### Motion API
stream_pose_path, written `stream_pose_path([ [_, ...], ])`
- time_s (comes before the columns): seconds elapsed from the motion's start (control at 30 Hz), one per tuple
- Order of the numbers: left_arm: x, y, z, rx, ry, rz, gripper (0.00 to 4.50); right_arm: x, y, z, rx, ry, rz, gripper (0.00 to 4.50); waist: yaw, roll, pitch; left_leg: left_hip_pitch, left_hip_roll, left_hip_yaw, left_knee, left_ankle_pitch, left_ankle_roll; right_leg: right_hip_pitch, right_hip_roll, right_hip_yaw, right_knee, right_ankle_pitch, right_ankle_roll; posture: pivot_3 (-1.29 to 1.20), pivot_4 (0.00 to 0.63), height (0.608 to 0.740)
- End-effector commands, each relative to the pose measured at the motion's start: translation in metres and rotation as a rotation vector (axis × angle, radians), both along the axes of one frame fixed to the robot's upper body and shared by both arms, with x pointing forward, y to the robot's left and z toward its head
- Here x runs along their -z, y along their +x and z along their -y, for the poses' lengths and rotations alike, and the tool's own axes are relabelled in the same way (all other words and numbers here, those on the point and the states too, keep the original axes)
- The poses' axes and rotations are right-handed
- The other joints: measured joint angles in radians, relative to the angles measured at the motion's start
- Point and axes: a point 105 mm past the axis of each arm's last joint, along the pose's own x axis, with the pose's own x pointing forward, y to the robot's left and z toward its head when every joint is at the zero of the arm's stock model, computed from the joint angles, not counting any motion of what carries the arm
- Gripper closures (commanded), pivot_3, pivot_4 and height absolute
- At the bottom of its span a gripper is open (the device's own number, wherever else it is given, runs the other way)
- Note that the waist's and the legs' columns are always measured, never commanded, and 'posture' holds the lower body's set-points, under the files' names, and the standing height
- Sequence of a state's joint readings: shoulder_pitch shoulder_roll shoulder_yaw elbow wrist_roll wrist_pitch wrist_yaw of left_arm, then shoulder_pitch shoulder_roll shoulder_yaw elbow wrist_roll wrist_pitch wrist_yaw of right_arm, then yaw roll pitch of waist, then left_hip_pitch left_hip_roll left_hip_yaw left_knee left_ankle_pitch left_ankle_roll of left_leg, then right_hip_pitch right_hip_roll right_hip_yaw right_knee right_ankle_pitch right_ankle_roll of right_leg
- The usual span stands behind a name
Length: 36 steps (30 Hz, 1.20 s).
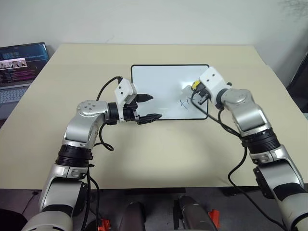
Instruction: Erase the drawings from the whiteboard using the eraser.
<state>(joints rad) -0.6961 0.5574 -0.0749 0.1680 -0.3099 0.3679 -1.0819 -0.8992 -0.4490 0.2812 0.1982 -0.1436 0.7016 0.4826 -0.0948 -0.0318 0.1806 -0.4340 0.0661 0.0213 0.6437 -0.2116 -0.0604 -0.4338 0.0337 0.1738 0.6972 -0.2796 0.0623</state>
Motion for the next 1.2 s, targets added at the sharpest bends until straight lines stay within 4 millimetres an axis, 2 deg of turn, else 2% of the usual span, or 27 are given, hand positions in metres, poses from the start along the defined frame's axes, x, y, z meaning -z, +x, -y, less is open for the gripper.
stream_pose_path([
  [0.03,-0.011,-0.002,-0.001,0.006,-0.002,0.048,0.0,0.022,-0.006,-0.024,-0.072,-0.007,-0.075,4.31,-0.008,0.0,0.0,0.001,0.0,-0.001,0.001,0.0,0.0,0.001,0.0,-0.001,0.0,0.0,0.0,0.0,0.15,0.74],
  [0.13,-0.012,-0.002,-0.003,0.002,-0.003,0.05,0.0,0.044,-0.015,-0.043,-0.123,-0.04,-0.123,4.31,-0.019,-0.001,0.0,0.004,0.0,-0.007,0.002,0.0,0.0,0.009,0.0,-0.005,0.0,0.0,0.0,0.0,0.15,0.74],
  [0.3,-0.013,-0.001,-0.003,-0.002,-0.003,0.052,0.0,0.066,-0.031,-0.071,-0.211,-0.066,-0.196,4.31,-0.022,-0.001,-0.001,0.009,-0.001,-0.013,0.002,0.001,0.0,0.015,0.0,-0.01,0.0,0.0,0.0,0.0,0.15,0.74],
  [0.37,-0.013,-0.001,-0.003,-0.003,-0.002,0.054,0.0,0.069,-0.034,-0.076,-0.227,-0.07,-0.206,4.31,-0.022,-0.001,-0.001,0.009,-0.001,-0.016,0.002,0.003,-0.001,0.016,0.0,-0.013,0.0,-0.001,0.001,0.0,0.15,0.74],
  [0.47,-0.014,0.0,-0.005,-0.007,0.0,0.059,0.0,0.062,-0.026,-0.069,-0.189,-0.07,-0.181,4.31,-0.021,-0.001,-0.001,0.009,-0.001,-0.02,0.003,0.005,-0.001,0.019,0.0,-0.017,0.0,-0.002,0.004,0.0,0.15,0.74],
  [0.53,-0.015,0.0,-0.005,-0.009,0.0,0.061,0.0,0.055,-0.018,-0.055,-0.14,-0.081,-0.154,4.31,-0.02,-0.001,-0.001,0.009,-0.001,-0.021,0.003,0.005,-0.001,0.02,0.0,-0.018,0.0,-0.002,0.004,0.0,0.15,0.74],
  [0.7,-0.015,0.0,-0.005,-0.01,-0.001,0.065,0.0,0.033,0.004,-0.007,0.013,-0.129,-0.091,4.31,-0.016,-0.001,0.0,0.009,-0.002,-0.022,0.003,0.006,-0.001,0.021,-0.001,-0.019,0.0,-0.002,0.004,0.0,0.15,0.74],
  [0.77,-0.015,0.0,-0.005,-0.01,-0.001,0.065,0.0,0.028,0.008,0.003,0.044,-0.145,-0.078,4.31,-0.012,-0.001,-0.001,0.009,-0.002,-0.022,0.003,0.006,-0.001,0.022,-0.002,-0.02,-0.001,-0.003,0.004,0.0,0.15,0.74],
  [0.9,-0.016,0.001,-0.004,-0.007,-0.002,0.066,0.0,0.012,0.018,0.037,0.148,-0.18,-0.029,4.31,-0.012,-0.002,-0.001,0.011,-0.002,-0.022,0.003,0.006,-0.001,0.024,-0.002,-0.02,-0.002,-0.003,0.004,0.0,0.15,0.74],
  [1.03,-0.015,0.001,-0.002,-0.001,-0.001,0.064,0.0,0.013,0.017,0.034,0.137,-0.175,-0.028,4.31,-0.013,-0.002,-0.001,0.011,-0.002,-0.022,0.003,0.006,-0.001,0.024,-0.002,-0.02,-0.002,-0.003,0.004,0.0,0.15,0.74],
  [1.2,-0.015,0.0,-0.002,0.005,0.0,0.061,0.0,0.026,0.007,0.007,0.039,-0.168,-0.065,4.31,-0.016,-0.002,-0.001,0.012,-0.002,-0.022,0.003,0.006,-0.001,0.025,-0.002,-0.02,-0.002,-0.003,0.004,0.0,0.15,0.74],
])
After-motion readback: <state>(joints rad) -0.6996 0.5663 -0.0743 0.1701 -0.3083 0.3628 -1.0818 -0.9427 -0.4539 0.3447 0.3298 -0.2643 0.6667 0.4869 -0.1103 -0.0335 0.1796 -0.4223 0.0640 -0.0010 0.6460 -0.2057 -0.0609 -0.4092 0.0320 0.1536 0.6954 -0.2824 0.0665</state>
